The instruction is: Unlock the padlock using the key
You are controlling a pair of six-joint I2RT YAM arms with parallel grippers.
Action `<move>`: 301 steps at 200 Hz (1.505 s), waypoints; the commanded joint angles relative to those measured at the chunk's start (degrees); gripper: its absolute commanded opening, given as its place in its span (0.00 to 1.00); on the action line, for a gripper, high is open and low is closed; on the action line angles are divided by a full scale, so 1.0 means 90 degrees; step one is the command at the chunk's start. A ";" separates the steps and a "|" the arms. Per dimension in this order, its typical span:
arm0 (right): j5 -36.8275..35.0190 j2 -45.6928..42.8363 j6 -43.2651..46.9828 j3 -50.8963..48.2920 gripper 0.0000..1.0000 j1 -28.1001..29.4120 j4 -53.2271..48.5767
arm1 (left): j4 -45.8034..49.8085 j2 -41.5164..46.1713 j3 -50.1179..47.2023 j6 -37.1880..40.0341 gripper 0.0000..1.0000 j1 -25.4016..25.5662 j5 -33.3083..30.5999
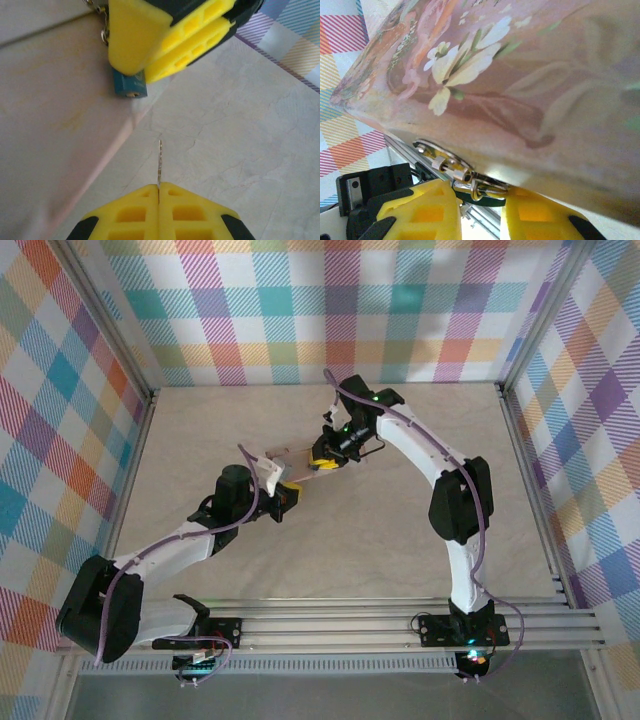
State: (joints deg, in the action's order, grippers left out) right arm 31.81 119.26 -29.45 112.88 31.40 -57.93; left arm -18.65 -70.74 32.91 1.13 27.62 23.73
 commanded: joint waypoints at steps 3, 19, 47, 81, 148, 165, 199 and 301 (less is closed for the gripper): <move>0.0459 0.0005 0.0119 0.0260 0.00 -0.0051 -0.0010 | -0.0598 -0.0114 0.0104 0.0002 0.00 0.0048 -0.0089; 0.0473 0.0005 0.0106 0.0254 0.00 -0.0049 -0.0001 | -0.0759 -0.0204 0.0104 -0.0116 0.00 0.0054 -0.0087; 0.0468 0.0009 0.0099 0.0260 0.00 -0.0051 -0.0009 | -0.0960 -0.0384 0.0172 -0.0277 0.00 0.0044 -0.0097; 0.0495 0.0020 0.0108 0.0271 0.00 -0.0047 -0.0012 | -0.1138 -0.0529 0.0235 -0.0413 0.00 0.0022 -0.0107; 0.0490 0.0029 0.0202 0.0271 0.00 -0.0051 -0.0105 | -0.1172 -0.0634 0.0335 -0.0521 0.00 -0.0018 -0.0097; 0.0507 0.0046 0.0196 0.0289 0.00 -0.0051 -0.0113 | -0.1090 -0.0676 0.0389 -0.0516 0.00 -0.0019 -0.0106; 0.0520 0.0068 0.0210 0.0329 0.00 -0.0051 -0.0155 | -0.0995 -0.0723 0.0455 -0.0496 0.00 -0.0018 -0.0126; 0.0455 0.0123 0.0196 0.0396 0.00 -0.0051 -0.0198 | -0.0717 -0.0691 0.0357 -0.0396 0.00 -0.0017 -0.0098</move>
State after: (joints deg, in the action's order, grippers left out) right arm 33.74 120.09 -29.10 113.86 31.14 -59.48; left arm -25.61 -76.93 35.48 -3.36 27.62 22.85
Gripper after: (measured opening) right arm 0.199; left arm 0.048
